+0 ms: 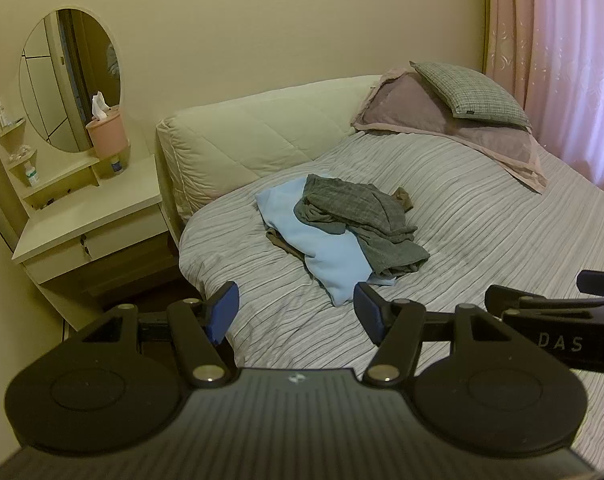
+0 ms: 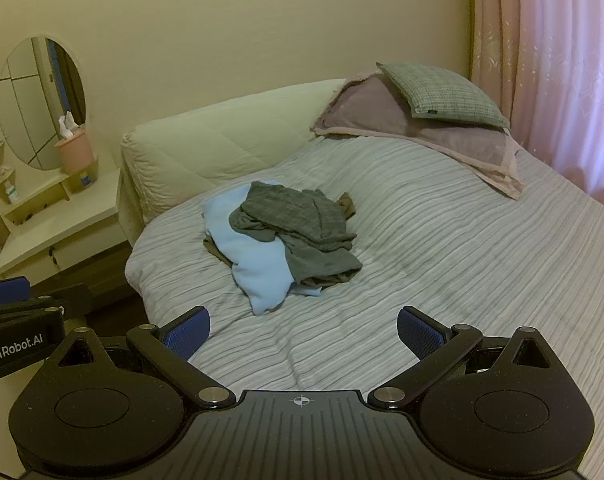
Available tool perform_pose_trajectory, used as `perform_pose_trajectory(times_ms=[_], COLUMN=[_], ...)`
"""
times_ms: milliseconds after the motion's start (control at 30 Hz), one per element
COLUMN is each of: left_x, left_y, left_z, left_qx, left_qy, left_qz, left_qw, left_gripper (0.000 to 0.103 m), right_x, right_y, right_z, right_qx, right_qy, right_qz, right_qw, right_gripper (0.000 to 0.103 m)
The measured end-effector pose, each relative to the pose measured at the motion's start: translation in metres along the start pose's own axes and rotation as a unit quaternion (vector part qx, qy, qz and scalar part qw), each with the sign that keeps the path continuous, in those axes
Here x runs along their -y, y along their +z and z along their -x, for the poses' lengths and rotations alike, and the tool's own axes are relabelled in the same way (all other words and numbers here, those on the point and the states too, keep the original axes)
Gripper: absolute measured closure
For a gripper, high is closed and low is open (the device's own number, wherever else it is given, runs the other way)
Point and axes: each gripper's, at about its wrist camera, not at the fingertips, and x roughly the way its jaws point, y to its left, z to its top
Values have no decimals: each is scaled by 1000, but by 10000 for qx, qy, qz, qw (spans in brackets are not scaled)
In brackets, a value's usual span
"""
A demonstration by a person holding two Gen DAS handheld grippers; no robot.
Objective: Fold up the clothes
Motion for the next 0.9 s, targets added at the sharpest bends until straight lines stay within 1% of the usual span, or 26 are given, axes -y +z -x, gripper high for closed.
perform_pose_trajectory(times_ms=[167,333,900], left_x=[2,-3,-1], left_y=[-1,-9,-9], left_z=[-1,2,-4], left_qx=[-44,-32,-127], left_qy=[32,-12,23], left_qz=[-7,17,41], left_qw=[10000,10000,9999], left_gripper=[43,43,43], right_x=[2,5,4], right_y=[-4,-4,-19], right_z=[-1,-1,-3], right_qx=[-30,-62,-25], right_qy=[4,-2,-9], right_qz=[-6,-13,-45], right_qw=[10000,10000,10000], right_gripper=[1,1,1])
